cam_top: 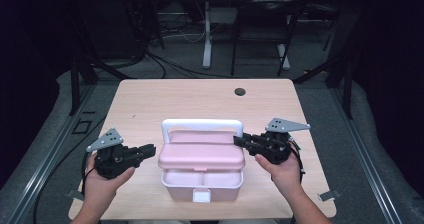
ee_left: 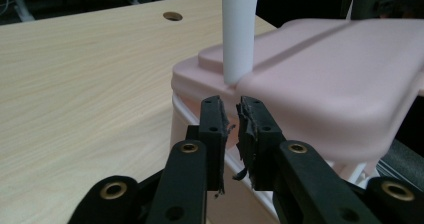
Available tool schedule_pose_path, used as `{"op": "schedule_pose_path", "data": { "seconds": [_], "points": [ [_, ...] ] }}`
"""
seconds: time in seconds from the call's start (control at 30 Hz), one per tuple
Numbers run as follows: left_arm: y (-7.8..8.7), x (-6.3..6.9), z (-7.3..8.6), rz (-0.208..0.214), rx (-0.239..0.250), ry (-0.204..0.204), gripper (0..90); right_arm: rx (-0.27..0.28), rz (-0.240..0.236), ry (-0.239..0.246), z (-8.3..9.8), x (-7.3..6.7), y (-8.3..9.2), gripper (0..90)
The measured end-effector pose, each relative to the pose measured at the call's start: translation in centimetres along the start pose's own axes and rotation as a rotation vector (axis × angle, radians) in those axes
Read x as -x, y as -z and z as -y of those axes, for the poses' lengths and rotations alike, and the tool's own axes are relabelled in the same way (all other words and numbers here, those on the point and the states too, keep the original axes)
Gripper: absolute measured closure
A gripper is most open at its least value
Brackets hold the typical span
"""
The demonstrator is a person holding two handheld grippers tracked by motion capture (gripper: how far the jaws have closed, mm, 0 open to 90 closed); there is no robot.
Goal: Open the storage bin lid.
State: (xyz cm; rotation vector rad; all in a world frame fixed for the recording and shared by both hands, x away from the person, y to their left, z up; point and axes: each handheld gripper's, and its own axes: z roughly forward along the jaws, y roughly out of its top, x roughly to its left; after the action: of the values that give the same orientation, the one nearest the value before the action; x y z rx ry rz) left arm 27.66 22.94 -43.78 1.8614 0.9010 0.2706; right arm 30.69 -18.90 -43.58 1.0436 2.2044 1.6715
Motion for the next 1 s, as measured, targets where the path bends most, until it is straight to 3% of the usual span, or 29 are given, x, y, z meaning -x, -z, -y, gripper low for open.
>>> {"op": "schedule_pose_path", "data": {
  "seconds": [0.43,1.0],
  "points": [
    [-1.3,0.8,1.7,0.052,-0.04,0.0,89.8,-0.006,0.005,-0.007,-0.1,0.0,0.0,74.9],
    [-2.9,2.4,1.2,0.114,-0.059,-0.029,90.0,0.01,0.001,-0.013,0.0,0.1,-0.1,74.9]
  ]
}}
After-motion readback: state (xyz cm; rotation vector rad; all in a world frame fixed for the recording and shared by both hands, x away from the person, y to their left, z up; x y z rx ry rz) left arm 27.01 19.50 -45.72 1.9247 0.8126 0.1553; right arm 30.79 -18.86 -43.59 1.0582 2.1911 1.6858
